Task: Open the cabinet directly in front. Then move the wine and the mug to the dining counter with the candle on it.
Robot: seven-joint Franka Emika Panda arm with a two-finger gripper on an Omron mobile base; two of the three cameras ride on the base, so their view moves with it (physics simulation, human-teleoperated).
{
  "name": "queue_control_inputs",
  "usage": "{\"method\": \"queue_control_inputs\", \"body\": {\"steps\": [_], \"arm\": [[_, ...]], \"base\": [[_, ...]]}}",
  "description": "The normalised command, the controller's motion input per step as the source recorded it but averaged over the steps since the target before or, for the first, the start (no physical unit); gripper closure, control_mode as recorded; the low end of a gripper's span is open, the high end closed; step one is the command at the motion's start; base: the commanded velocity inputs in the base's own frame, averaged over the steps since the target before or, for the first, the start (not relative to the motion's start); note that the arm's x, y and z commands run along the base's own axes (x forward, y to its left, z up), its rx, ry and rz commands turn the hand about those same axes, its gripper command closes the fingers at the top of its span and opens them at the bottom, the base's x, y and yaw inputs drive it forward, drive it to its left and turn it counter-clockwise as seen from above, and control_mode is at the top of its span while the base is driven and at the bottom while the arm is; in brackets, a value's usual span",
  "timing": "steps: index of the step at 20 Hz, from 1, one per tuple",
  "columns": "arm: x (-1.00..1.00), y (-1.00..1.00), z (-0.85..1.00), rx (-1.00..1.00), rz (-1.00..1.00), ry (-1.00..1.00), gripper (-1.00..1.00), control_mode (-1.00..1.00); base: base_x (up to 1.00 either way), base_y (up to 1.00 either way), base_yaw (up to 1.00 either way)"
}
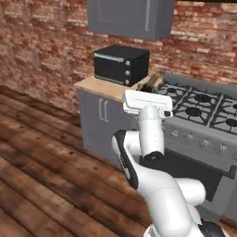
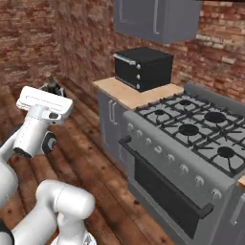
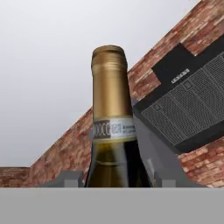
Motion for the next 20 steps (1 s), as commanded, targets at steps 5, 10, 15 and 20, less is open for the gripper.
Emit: {"method": "queue_control_inputs", "body": {"steps": [5, 10, 15, 20], "arm": [[0.00, 0.00, 0.00, 0.00, 0.00, 0.00, 1.00, 1.00], [0.00, 0.00, 0.00, 0.00, 0.00, 0.00, 1.00, 1.00], [0.00, 0.00, 0.00, 0.00, 0.00, 0.00, 1.00, 1.00], [0.00, 0.00, 0.00, 0.00, 0.00, 0.00, 1.00, 1.00]], "base": [[-0.05, 0.00, 1.00], [-0.07, 0.01, 0.98], [-0.02, 0.02, 0.81], [0.00, 0.00, 0.70]]}}
